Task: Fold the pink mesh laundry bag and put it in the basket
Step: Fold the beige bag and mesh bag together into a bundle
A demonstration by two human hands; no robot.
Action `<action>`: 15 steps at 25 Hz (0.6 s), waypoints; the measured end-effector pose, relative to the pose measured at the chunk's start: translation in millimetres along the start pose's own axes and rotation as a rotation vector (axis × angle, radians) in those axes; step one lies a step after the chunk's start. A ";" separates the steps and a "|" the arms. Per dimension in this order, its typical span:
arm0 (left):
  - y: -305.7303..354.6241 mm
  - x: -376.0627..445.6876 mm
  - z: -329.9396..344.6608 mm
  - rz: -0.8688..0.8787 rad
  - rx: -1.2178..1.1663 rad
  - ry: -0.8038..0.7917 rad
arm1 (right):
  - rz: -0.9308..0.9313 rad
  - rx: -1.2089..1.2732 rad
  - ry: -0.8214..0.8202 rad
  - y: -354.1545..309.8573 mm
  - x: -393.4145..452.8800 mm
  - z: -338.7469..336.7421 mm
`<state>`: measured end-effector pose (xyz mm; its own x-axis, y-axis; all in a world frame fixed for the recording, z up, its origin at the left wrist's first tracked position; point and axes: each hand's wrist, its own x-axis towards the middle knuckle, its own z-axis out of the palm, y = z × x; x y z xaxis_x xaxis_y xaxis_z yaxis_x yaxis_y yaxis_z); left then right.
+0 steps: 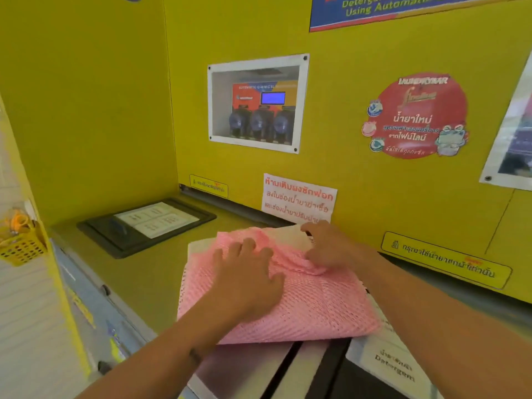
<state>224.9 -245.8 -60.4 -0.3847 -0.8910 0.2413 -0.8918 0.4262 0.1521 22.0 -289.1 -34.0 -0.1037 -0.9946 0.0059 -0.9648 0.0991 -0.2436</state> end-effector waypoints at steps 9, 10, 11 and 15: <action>-74.9 27.2 20.2 0.281 -0.036 -0.258 | -0.172 -0.036 -0.135 -16.8 -12.7 17.7; -83.0 29.3 19.0 0.329 -0.073 -0.260 | -0.136 -0.019 -0.104 -14.4 -8.2 14.4; -91.2 30.7 16.6 0.372 -0.118 -0.268 | -0.125 0.014 -0.074 -13.8 -4.8 9.1; -113.6 36.7 -5.4 0.466 -0.101 -0.186 | -0.063 0.373 -0.049 -24.2 0.0 -20.3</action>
<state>313.4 -326.0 -63.6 -0.7804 -0.6112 0.1319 -0.5911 0.7900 0.1629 40.5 -290.9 -8.5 -0.0262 -0.9996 -0.0119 -0.8135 0.0282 -0.5809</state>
